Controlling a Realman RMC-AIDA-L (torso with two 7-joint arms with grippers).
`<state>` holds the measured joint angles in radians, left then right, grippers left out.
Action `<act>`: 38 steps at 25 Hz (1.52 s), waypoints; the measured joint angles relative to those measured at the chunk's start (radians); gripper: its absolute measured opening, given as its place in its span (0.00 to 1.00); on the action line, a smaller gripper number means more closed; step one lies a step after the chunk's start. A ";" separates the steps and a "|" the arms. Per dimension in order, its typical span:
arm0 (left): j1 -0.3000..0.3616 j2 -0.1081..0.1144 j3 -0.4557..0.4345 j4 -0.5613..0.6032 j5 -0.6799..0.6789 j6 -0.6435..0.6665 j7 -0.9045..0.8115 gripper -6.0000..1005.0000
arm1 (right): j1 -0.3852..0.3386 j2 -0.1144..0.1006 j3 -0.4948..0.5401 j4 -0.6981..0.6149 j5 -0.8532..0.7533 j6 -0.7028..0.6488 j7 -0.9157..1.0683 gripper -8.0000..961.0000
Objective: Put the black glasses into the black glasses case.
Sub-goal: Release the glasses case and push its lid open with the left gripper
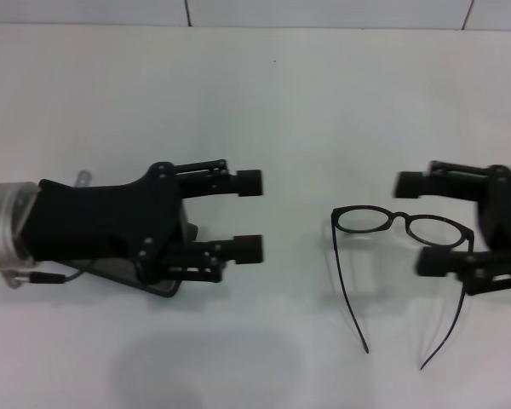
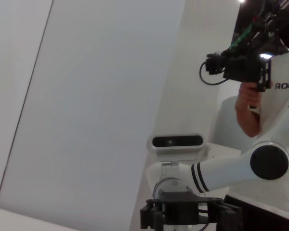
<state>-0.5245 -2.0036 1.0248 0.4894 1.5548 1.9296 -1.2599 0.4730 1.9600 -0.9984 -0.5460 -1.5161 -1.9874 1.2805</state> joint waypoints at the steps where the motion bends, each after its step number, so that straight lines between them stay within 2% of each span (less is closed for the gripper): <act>1: 0.004 0.009 0.000 0.000 0.000 0.000 -0.002 0.78 | 0.009 0.007 0.000 0.000 -0.012 0.010 -0.002 0.90; 4: 0.021 0.028 -0.002 0.005 -0.005 0.003 -0.008 0.78 | 0.029 0.025 0.000 0.000 -0.033 0.033 -0.003 0.90; 7: 0.028 0.028 -0.002 0.011 -0.005 0.003 -0.008 0.78 | 0.031 0.029 0.002 0.000 -0.034 0.033 -0.003 0.90; 24: 0.034 0.019 -0.003 0.033 -0.014 0.002 -0.016 0.78 | 0.008 0.025 0.024 -0.003 -0.026 0.025 -0.002 0.90; 27: 0.046 0.012 -0.030 0.179 -0.005 -0.027 -0.130 0.78 | -0.019 0.011 0.070 -0.006 -0.026 0.029 -0.002 0.90; 30: 0.085 -0.004 -0.050 0.495 0.102 -0.109 -0.342 0.78 | -0.054 -0.006 0.119 0.000 -0.026 0.030 -0.001 0.90; 32: 0.104 -0.023 -0.047 0.807 0.281 -0.163 -0.485 0.77 | -0.086 -0.015 0.152 0.002 -0.025 0.026 0.002 0.90; 33: 0.103 -0.032 -0.043 0.920 0.360 -0.172 -0.524 0.77 | -0.103 -0.016 0.174 0.002 -0.024 0.021 0.004 0.90; 37: 0.090 -0.070 0.007 1.225 0.692 -0.160 -0.576 0.77 | -0.152 -0.007 0.240 0.003 -0.023 -0.005 0.004 0.89; 38: 0.088 -0.073 0.029 1.253 0.748 -0.159 -0.578 0.77 | -0.161 -0.003 0.250 0.003 -0.024 -0.011 0.004 0.89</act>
<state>-0.4365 -2.0762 1.0534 1.7420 2.3028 1.7710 -1.8377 0.3124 1.9568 -0.7481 -0.5427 -1.5396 -1.9983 1.2844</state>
